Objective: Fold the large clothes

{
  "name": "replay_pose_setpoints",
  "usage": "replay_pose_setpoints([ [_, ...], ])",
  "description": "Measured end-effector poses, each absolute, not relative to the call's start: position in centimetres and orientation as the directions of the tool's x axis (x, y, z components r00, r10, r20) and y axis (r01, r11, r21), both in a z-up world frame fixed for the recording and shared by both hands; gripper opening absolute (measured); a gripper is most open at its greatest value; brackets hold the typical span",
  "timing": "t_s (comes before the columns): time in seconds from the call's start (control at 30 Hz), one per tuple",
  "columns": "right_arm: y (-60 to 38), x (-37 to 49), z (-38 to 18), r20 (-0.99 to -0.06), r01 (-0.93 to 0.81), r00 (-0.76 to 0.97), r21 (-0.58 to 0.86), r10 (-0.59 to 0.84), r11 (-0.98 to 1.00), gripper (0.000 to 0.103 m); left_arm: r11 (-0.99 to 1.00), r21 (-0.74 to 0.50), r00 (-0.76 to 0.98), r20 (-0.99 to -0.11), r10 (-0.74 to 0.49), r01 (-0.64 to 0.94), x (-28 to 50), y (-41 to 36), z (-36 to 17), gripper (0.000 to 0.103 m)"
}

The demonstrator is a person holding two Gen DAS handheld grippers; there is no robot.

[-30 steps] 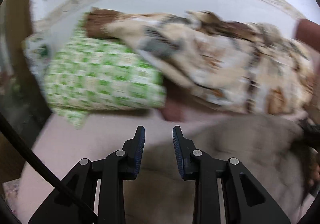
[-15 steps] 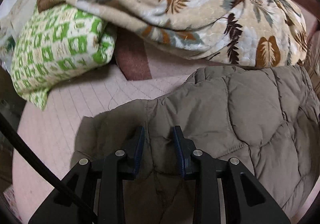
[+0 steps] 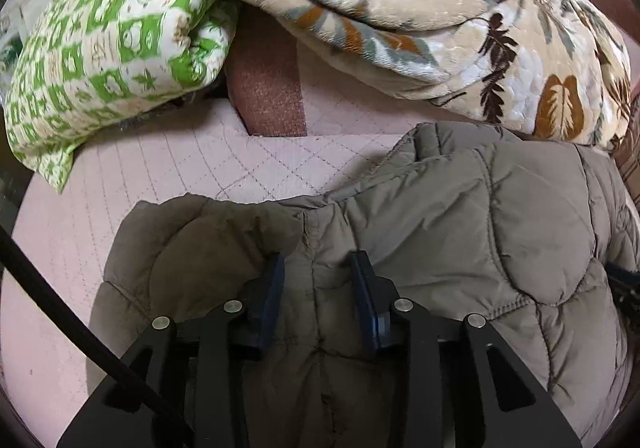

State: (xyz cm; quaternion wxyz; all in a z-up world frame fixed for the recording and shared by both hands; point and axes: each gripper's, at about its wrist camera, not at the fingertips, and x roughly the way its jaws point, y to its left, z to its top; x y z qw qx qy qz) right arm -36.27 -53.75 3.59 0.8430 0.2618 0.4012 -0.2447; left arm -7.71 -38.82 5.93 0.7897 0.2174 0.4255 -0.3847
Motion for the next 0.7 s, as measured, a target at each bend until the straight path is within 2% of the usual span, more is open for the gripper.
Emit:
replay_pose_setpoints([
  [0.2,-53.7,-36.9,4.0,-0.787,0.639,0.58,0.279,-0.209,0.717,0.047,0.635,0.034,0.382,-0.823,-0.42,0.771,-8.3,-37.9,6.9,0.034],
  [0.43,-49.0,-42.8,11.0,-0.642,0.597,0.709,0.326,-0.292,0.733,0.05,0.625,-0.06,0.381,-0.745,-0.547,0.779,-10.1,-31.6,12.3,0.034],
  [0.53,-46.7,-44.6,12.1,-0.607,0.572,0.745,0.365,-0.278,0.735,0.05,0.627,-0.062,0.388,-0.736,-0.554,0.777,-11.4,-28.8,13.6,0.034],
  [0.7,-42.1,-46.7,12.3,-0.588,0.564,0.75,0.332,-0.301,0.756,0.051,0.645,-0.002,0.449,-0.716,-0.535,0.764,-14.6,-23.5,14.1,0.034],
])
